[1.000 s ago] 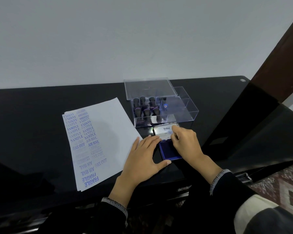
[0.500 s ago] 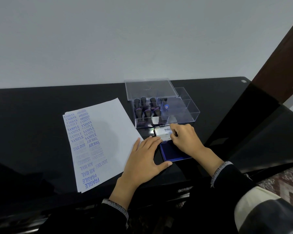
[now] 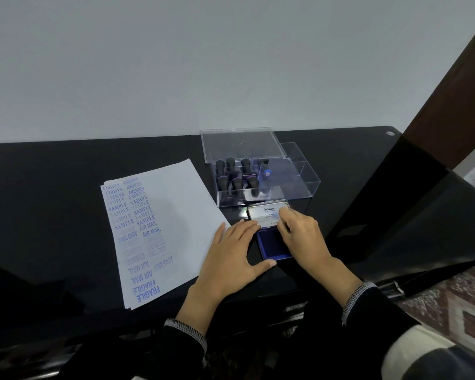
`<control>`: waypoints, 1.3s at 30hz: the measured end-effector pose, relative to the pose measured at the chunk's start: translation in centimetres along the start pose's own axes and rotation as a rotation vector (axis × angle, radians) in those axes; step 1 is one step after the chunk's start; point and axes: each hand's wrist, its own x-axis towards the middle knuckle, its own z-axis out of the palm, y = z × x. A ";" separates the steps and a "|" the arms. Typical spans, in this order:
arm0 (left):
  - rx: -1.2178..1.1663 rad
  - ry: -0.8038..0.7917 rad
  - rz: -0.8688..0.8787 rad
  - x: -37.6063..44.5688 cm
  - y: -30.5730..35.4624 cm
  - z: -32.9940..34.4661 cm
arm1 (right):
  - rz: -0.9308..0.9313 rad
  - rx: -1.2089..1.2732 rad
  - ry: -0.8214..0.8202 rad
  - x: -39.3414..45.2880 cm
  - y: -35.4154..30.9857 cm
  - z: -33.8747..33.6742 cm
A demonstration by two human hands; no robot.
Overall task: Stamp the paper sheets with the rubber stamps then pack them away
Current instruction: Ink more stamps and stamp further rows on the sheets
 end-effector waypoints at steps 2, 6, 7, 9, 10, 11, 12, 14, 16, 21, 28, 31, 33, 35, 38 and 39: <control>0.002 -0.003 0.007 0.0 0.1 -0.1 | 0.017 0.018 0.004 0.1 0.0 -0.1; -0.121 0.079 0.029 -0.4 0.5 -0.6 | 0.035 0.035 0.012 0.5 0.1 -0.1; -0.174 0.128 0.019 -0.5 0.6 -0.9 | 0.039 0.038 0.018 0.5 0.0 -0.1; -0.236 0.235 -0.005 -1.0 0.7 -1.8 | 0.045 0.043 0.026 0.4 -0.1 -0.1; -0.239 0.276 -0.020 -1.2 0.5 -2.3 | 0.054 0.038 0.028 0.4 -0.2 -0.1; -0.235 0.305 -0.042 -1.4 0.1 -2.9 | 0.067 0.031 0.030 0.3 -0.4 -0.1; -0.231 0.320 -0.074 -1.6 -0.4 -3.5 | 0.079 0.026 0.034 0.3 -0.5 -0.2; -0.214 0.337 -0.163 -2.1 -2.1 -4.9 | 0.097 0.008 0.035 0.2 -0.7 -0.2; -0.171 0.380 -0.248 -3.0 -4.2 -6.3 | 0.118 -0.018 0.022 0.0 -1.0 -0.4; -0.092 0.389 -0.406 -6.1 -8.7 -8.7 | 0.176 -0.090 -0.013 -0.1 -1.8 -0.9; 0.055 0.211 -0.388 -9.1 -12.7 -9.7 | 0.255 -0.412 -0.154 0.9 -4.4 -2.3; 0.055 0.172 -0.362 -9.9 -12.9 -9.3 | 0.217 -0.369 -0.017 1.5 -7.2 -1.9; 0.059 0.185 -0.356 -9.9 -13.0 -9.1 | 0.183 -0.091 0.056 1.9 -9.5 -1.2; 0.045 0.214 -0.354 -9.9 -13.1 -9.0 | 0.207 0.258 -0.035 2.3 -11.7 -0.3; 0.043 0.235 -0.334 -10.0 -13.1 -9.1 | 0.280 0.598 -0.178 2.4 -14.2 1.6; 0.048 0.225 -0.327 -10.0 -13.2 -9.1 | 0.307 0.657 -0.227 2.3 -14.8 2.3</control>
